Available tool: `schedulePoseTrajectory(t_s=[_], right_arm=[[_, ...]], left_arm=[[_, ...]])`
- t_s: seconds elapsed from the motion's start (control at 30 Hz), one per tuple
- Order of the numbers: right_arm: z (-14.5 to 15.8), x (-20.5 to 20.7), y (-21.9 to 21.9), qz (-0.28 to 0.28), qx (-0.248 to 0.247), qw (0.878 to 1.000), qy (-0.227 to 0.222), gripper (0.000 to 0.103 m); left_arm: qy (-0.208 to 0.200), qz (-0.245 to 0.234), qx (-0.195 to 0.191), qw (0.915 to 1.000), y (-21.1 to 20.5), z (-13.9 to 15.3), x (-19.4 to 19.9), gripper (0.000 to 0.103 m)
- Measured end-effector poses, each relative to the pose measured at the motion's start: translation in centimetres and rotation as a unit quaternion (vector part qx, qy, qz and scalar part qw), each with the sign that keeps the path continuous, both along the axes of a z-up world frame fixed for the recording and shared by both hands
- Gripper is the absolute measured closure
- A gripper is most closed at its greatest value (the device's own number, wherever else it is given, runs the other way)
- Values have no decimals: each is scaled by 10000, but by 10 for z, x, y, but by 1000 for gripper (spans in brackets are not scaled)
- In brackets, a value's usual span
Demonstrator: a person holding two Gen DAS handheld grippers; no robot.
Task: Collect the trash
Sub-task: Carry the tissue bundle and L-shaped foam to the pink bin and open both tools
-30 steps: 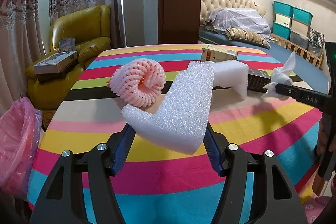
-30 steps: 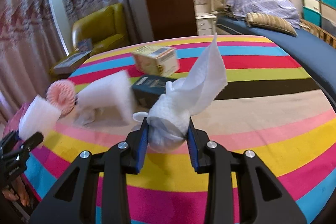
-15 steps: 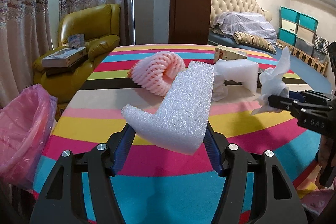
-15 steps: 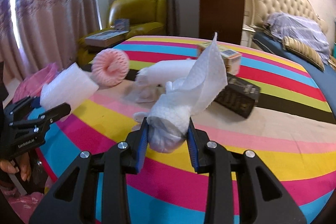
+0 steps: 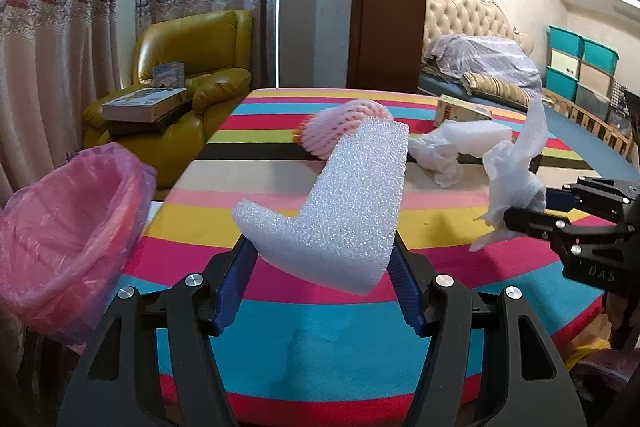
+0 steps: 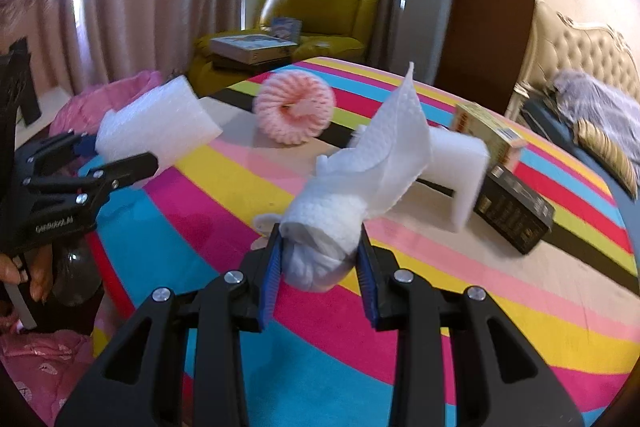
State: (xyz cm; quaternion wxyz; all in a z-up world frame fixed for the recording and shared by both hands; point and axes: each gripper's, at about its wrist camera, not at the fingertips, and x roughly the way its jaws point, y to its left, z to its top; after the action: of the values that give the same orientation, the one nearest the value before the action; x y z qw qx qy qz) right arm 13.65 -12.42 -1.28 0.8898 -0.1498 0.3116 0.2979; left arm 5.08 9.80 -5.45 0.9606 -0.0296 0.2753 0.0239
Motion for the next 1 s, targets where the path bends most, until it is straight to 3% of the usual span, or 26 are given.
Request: schedulePoseTrajectory(t_s=[0.5, 1.0], right_arm=[[13, -21, 58, 773, -503, 9950, -384, 70], [39, -27, 152, 1958, -379, 9780, -611, 69]], left_arm=[[-380, 618, -43, 9974, 52, 24, -34, 44], [-555, 1524, -53, 9867, 130, 41, -71, 43]])
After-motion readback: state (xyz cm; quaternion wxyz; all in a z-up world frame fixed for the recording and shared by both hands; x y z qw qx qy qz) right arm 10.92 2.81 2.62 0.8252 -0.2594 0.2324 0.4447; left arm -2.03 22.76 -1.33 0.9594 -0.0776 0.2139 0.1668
